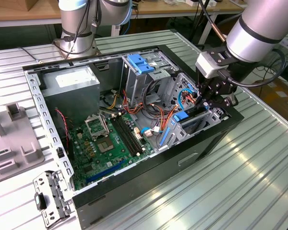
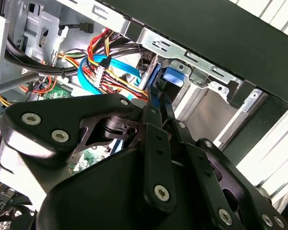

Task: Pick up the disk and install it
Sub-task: 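Insert the first disk wire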

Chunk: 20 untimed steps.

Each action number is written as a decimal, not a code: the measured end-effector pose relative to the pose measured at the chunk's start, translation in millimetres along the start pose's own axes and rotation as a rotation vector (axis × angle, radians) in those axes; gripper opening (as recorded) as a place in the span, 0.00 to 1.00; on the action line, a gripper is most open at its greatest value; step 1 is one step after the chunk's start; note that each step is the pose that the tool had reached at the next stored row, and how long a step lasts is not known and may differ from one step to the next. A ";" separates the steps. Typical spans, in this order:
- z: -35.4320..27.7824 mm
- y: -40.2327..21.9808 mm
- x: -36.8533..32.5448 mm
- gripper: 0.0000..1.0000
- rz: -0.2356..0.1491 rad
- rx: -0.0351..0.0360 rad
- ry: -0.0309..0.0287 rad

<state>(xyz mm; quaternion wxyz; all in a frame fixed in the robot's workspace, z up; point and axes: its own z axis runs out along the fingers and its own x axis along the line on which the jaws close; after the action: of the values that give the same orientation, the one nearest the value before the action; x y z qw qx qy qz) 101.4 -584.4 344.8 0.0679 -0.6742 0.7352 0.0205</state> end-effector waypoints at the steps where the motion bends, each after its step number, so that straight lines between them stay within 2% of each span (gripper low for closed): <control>1: 0.0 0.0 0.0 0.17 0.000 -0.0001 0.0000; 12: -0.7 0.1 -0.4 0.17 -0.008 -0.0010 -0.0010; 15: 0.1 0.1 -0.9 0.17 -0.008 -0.0012 -0.0035; 20: 1.9 0.2 0.8 0.17 -0.008 -0.0013 -0.0040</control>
<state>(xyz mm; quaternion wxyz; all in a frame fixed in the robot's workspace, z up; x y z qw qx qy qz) 101.2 -584.9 342.8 0.0690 -0.6772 0.7322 0.0220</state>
